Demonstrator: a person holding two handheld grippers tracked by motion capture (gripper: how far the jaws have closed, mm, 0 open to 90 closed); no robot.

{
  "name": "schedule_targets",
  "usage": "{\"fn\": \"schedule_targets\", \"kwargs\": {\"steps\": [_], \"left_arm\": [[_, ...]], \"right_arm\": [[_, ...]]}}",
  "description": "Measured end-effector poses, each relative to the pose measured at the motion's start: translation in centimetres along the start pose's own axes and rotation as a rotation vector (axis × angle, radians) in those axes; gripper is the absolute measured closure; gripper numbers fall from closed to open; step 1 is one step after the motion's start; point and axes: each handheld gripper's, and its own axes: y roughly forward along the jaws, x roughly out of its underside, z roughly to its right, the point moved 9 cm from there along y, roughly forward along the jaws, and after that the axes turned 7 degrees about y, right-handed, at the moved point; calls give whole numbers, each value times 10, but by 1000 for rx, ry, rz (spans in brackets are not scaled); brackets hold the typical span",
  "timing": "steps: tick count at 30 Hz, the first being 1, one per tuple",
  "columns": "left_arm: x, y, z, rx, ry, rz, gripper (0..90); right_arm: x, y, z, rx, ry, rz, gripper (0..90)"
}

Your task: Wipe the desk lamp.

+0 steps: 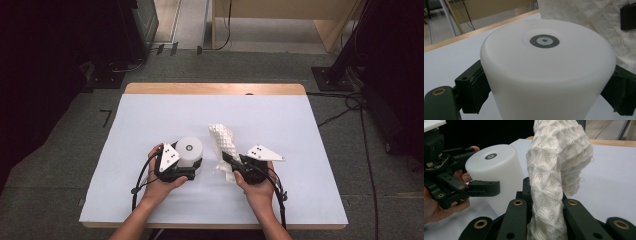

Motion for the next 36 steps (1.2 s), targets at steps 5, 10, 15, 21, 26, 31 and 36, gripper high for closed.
{"fn": "schedule_targets", "kwargs": {"steps": [5, 10, 15, 21, 26, 31, 36], "left_arm": [[2, -6, -2, -54, -20, 1, 58], [2, -7, 1, -134, -54, -24, 31], [1, -6, 4, -159, -58, -33, 80], [-3, -9, 2, -101, -59, -8, 91], [-15, -16, -2, 33, -154, 69, 92], [-19, -17, 6, 110, -160, 92, 92], [-18, -14, 14, 143, -130, 75, 92]], "right_arm": [[2, 0, 2, 2, 0, -4, 799], [6, 0, 7, 12, 5, -11, 798], [8, 1, 8, 12, 4, -20, 798], [14, 6, 4, 3, 4, -39, 798], [25, 17, -7, -21, -21, -75, 798], [29, 22, -20, -51, -25, -91, 799], [25, 21, -26, -67, -29, -80, 799]]}}
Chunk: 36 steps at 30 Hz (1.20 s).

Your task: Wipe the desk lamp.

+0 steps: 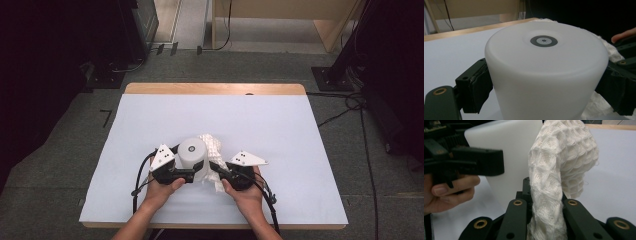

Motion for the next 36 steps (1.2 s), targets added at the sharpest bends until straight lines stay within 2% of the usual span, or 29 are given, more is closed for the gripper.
{"fn": "schedule_targets", "kwargs": {"steps": [6, 11, 13, 18, 22, 29, 33, 36], "left_arm": [[4, 5, 5, 9, 28, -27, 92], [2, 4, 8, 23, 23, -17, 92], [-2, 2, 6, 26, 15, -4, 92], [-8, -4, -2, 17, -7, 23, 92], [-8, -5, -4, 16, -4, 25, 92], [-1, 3, 5, 27, 36, -14, 92], [0, 5, 9, 34, 43, -18, 92], [-2, 4, 8, 30, 48, -12, 92]], "right_arm": [[-11, -8, -2, -12, -3, 29, 799], [-19, -16, -5, -20, -3, 56, 799], [-17, -14, -4, -16, -10, 48, 799], [-2, -1, -1, -11, 0, -13, 799], [5, 5, -1, -8, 0, -40, 799], [-10, -7, -3, 2, 4, 20, 799], [-21, -17, -6, -8, -6, 62, 799], [-22, -17, -5, -10, -6, 63, 799]]}}
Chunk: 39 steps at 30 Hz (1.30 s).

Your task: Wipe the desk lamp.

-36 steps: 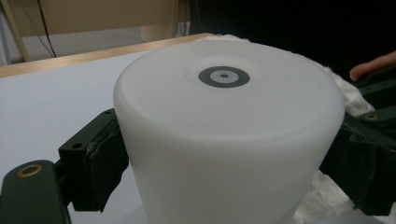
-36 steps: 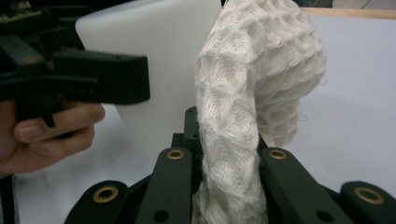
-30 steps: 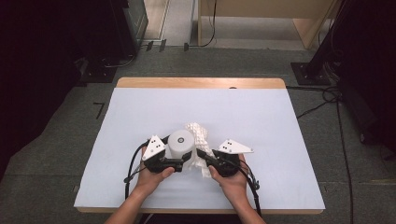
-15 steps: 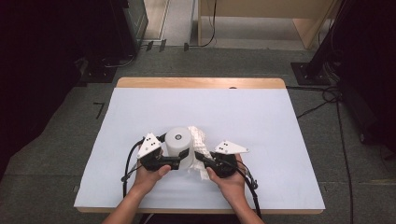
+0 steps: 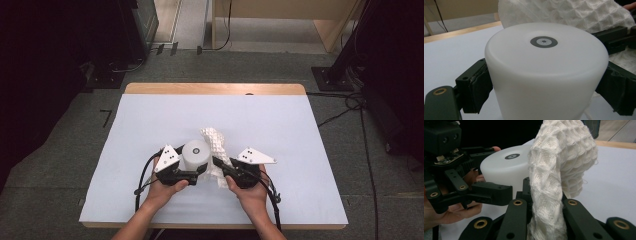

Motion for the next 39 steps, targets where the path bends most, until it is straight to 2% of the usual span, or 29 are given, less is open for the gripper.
{"fn": "schedule_targets", "kwargs": {"steps": [7, 11, 13, 20, 22, 27, 35, 39], "left_arm": [[-7, -9, -12, -14, -33, 38, 92], [-6, -9, -15, -21, -34, 34, 92], [-4, -7, -13, -18, -27, 25, 92], [1, 2, -1, -3, 12, -6, 92], [0, 2, 1, 3, 12, -2, 92], [-6, 0, 0, 2, 3, 17, 92], [-10, -4, -6, -5, -18, 39, 92], [-6, -1, -5, 3, -12, 21, 92]], "right_arm": [[25, 18, 4, 3, 14, -81, 799], [31, 22, 4, 7, 18, -103, 799], [31, 22, 4, 15, 18, -102, 799], [5, 4, 3, 10, 15, -12, 799], [4, 2, 2, 8, 15, -6, 799], [11, 4, 7, 20, 14, -27, 799], [36, 19, 13, 37, 18, -111, 799], [29, 17, 10, 35, 29, -82, 799]]}}
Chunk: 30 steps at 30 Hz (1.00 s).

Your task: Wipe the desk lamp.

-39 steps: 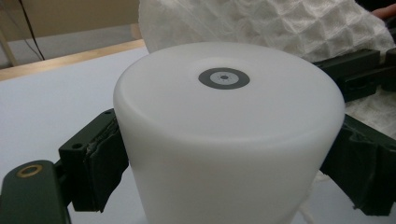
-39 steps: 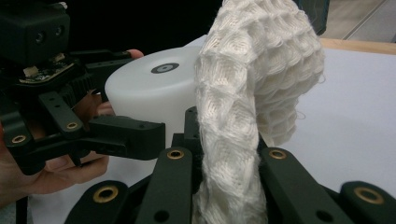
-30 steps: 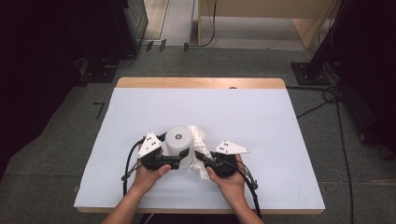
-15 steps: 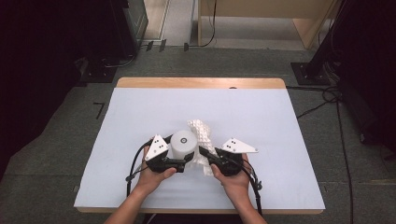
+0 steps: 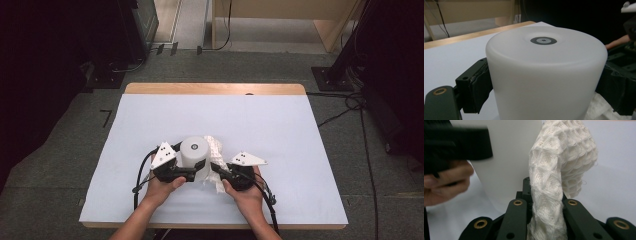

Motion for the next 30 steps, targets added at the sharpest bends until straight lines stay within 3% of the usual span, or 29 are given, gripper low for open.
{"fn": "schedule_targets", "kwargs": {"steps": [6, 8, 10, 14, 17, 25, 27, 30], "left_arm": [[3, 5, 4, -4, 21, -14, 92], [4, 6, 4, -7, 32, -21, 92], [3, 5, 3, -12, 33, -16, 92], [-4, 1, -3, -11, -2, 18, 92], [-3, 2, -5, -20, 7, 10, 92], [17, 14, -16, -154, 70, -69, 91], [18, 13, -18, -154, 49, -60, 92], [20, 11, -15, -158, 83, -57, 91]], "right_arm": [[-21, -16, -6, -16, -15, 72, 799], [-22, -18, -5, -18, -9, 74, 799], [-18, -14, -2, -12, -11, 62, 799], [-2, -2, 4, -5, 6, 0, 799], [4, 2, 6, 1, -1, -21, 799], [-11, -13, 17, 34, 13, 41, 799], [-11, -15, 20, 40, 17, 47, 799], [-11, -15, 22, 45, 15, 49, 799]]}}
